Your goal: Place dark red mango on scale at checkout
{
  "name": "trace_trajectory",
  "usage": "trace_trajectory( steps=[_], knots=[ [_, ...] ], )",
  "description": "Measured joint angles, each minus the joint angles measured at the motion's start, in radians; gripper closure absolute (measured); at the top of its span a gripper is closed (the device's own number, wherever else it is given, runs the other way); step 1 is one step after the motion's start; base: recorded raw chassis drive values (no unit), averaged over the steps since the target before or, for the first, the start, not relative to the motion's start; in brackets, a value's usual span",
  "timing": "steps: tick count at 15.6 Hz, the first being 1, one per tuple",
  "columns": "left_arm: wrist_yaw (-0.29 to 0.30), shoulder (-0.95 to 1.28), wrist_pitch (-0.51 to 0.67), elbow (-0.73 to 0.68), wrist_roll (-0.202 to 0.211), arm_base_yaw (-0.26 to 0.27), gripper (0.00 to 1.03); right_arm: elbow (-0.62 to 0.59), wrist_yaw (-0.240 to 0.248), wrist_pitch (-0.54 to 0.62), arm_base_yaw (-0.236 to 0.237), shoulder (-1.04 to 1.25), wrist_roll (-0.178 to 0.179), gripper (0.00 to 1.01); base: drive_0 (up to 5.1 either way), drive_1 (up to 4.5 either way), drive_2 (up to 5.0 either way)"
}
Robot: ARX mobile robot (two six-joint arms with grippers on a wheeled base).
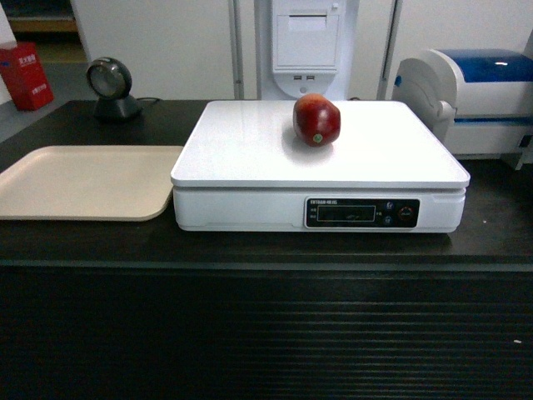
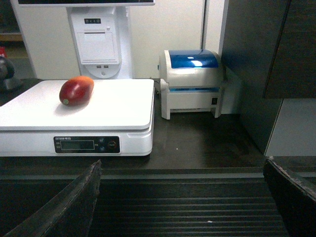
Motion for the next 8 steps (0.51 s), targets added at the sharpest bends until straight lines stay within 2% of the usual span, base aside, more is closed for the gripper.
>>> trace_trajectory(
  steps=[1,2,6,8],
  knots=[
    [-0.016,-0.03,0.111,-0.046,-0.008,-0.01,0.13,0.0,0.0,0.0,0.0,0.0,0.0,0.03,0.0,0.0,0.0],
    [-0.037,-0.093,0.164,-0.118,-0.016,-0.029,0.26,0.0,0.0,0.0,0.0,0.0,0.0,0.03,0.0,0.0,0.0],
    [-0.115,-0.296,0.195,-0.367,-0.027,-0.114,0.74,0.0,0.0,0.0,0.0,0.0,0.0,0.03,0.0,0.0,0.0],
    [-0.154,-0.357,0.19,-0.441,-0.027,-0.142,0.98,0.0,0.0,0.0,0.0,0.0,0.0,0.03,0.0,0.0,0.0]
  ],
)
